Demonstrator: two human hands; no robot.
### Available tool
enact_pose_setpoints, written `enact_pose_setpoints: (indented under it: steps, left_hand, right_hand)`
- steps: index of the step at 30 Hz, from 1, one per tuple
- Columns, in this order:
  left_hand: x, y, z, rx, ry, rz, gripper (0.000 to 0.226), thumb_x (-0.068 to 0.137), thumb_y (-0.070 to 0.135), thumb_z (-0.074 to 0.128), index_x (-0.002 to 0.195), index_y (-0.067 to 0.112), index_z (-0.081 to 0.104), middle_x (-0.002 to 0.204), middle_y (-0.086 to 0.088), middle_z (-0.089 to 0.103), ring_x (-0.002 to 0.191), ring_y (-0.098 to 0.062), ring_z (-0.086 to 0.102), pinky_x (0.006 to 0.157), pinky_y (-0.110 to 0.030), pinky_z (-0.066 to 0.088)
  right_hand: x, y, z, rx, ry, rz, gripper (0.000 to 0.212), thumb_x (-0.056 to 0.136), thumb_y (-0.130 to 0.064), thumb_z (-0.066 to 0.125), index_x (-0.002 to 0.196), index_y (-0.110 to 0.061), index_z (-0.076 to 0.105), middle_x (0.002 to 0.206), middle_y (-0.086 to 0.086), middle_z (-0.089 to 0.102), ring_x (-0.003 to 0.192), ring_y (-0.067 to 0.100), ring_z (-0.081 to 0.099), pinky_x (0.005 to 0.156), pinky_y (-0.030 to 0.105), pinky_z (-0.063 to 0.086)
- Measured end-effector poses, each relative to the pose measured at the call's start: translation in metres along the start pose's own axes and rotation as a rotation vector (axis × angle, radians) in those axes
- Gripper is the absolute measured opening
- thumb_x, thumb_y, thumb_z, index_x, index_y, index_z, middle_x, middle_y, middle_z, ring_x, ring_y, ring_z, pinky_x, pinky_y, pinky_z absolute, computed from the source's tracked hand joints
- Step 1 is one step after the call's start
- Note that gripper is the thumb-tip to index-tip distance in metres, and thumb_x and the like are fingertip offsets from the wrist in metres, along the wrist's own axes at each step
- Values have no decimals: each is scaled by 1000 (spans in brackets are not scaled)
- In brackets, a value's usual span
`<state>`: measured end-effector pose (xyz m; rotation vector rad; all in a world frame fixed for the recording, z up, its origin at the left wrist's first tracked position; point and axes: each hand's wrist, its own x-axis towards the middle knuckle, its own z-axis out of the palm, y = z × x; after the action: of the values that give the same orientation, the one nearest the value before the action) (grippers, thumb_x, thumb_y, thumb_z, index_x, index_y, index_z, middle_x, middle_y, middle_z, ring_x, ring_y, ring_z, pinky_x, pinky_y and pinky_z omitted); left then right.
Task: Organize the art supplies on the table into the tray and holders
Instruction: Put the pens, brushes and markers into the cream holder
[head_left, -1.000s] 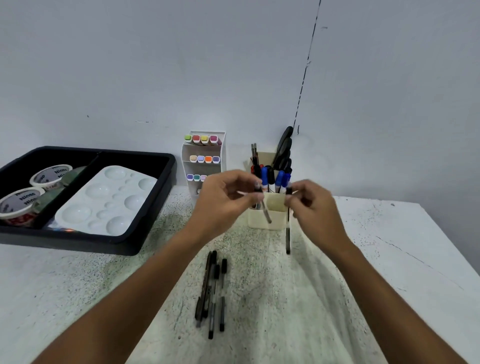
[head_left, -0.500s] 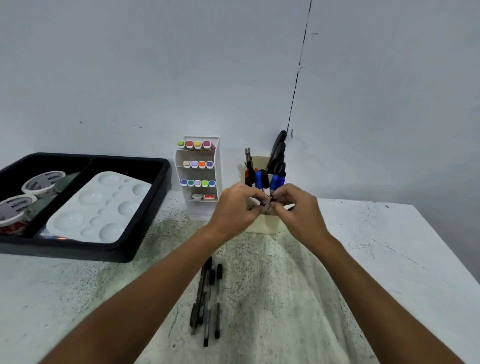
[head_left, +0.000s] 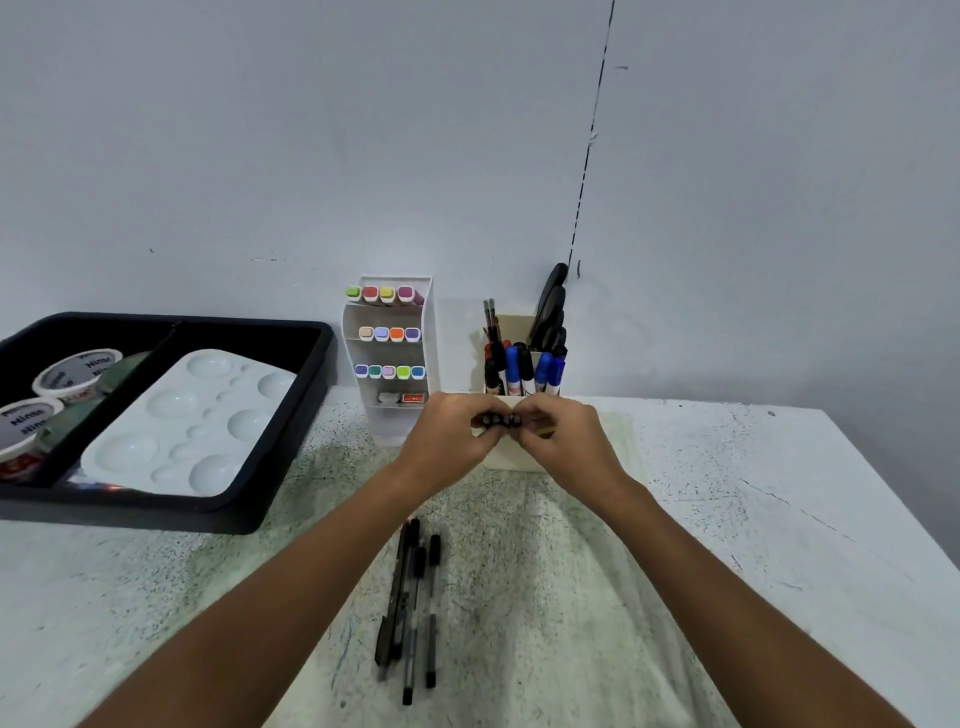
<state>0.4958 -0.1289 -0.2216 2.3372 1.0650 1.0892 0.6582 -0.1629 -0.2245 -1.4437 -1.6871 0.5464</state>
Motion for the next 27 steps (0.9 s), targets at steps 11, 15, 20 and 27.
enact_pose_setpoints:
  steps: [11, 15, 20, 27]
  left_hand:
    - [-5, -7, -6, -112, 1, -63, 25, 79, 1, 76, 103, 6, 74, 94, -6, 75, 83, -8, 70, 82, -20, 56]
    - [-5, -10, -7, -131, -8, -85, 24, 79, 2, 76, 103, 7, 75, 94, -4, 75, 84, -8, 70, 82, -24, 57]
    - [-5, -12, -7, -135, -28, -96, 29, 81, 3, 74, 110, 6, 72, 101, -6, 74, 90, -11, 70, 87, -25, 56]
    - [-29, -13, -19, -24, 149, -53, 28, 79, -1, 73, 107, 5, 71, 94, -2, 72, 82, -6, 66, 69, -17, 56]
  right_hand:
    - [-3, -9, 3, -18, -7, -21, 26, 84, -4, 69, 108, -14, 73, 90, -10, 67, 79, -6, 59, 76, 4, 44]
    - [-3, -11, 4, -6, -5, -3, 25, 83, -5, 70, 105, -16, 75, 87, -12, 68, 78, -11, 58, 72, 2, 42]
    - [-3, -10, 5, -22, -9, -7, 31, 83, -6, 71, 111, -18, 72, 97, -8, 69, 82, -6, 59, 76, 8, 44]
    - [-22, -13, 10, -144, 288, -127, 36, 82, -7, 69, 116, -14, 60, 110, -4, 47, 83, -3, 50, 71, 7, 42]
